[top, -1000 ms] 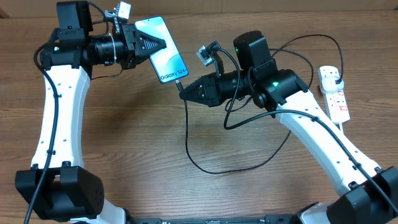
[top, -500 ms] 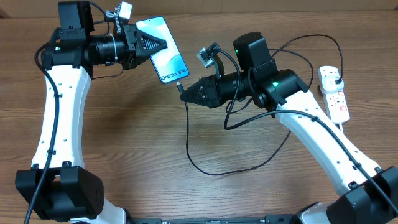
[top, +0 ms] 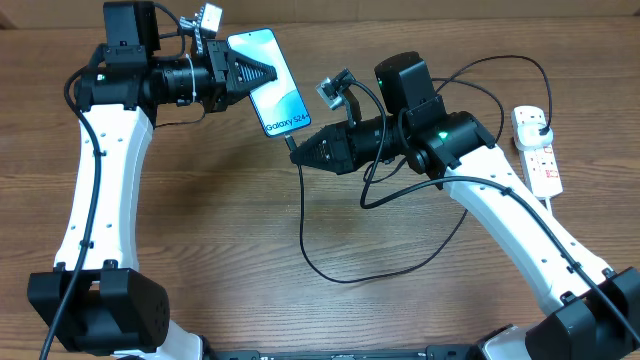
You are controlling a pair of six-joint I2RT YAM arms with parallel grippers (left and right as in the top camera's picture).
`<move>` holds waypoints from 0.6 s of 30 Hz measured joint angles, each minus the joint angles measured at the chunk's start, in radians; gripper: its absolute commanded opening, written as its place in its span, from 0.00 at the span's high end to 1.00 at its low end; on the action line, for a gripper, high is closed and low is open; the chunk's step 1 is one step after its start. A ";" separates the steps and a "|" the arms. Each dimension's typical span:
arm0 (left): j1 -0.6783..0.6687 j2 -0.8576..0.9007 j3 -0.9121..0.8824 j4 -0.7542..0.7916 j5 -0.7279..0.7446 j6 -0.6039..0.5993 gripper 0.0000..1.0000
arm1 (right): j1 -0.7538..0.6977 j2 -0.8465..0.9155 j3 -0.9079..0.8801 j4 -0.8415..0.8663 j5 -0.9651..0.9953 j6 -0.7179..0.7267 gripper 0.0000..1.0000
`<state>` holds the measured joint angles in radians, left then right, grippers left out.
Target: Plug charger to phone and switch on socket
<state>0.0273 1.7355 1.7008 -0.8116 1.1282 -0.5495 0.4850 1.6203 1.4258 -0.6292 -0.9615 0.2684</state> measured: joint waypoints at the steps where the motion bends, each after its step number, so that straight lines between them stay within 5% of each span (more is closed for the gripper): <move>1: 0.000 0.000 0.000 0.000 0.000 0.000 0.96 | 0.000 0.000 0.000 -0.002 0.000 0.000 0.96; 18: -0.015 0.000 0.000 0.000 0.000 -0.002 0.96 | 0.000 0.000 0.000 -0.009 0.000 0.000 0.96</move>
<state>0.0124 1.7355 1.7008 -0.8112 1.1282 -0.5514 0.4850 1.6203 1.4258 -0.6380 -0.9611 0.2684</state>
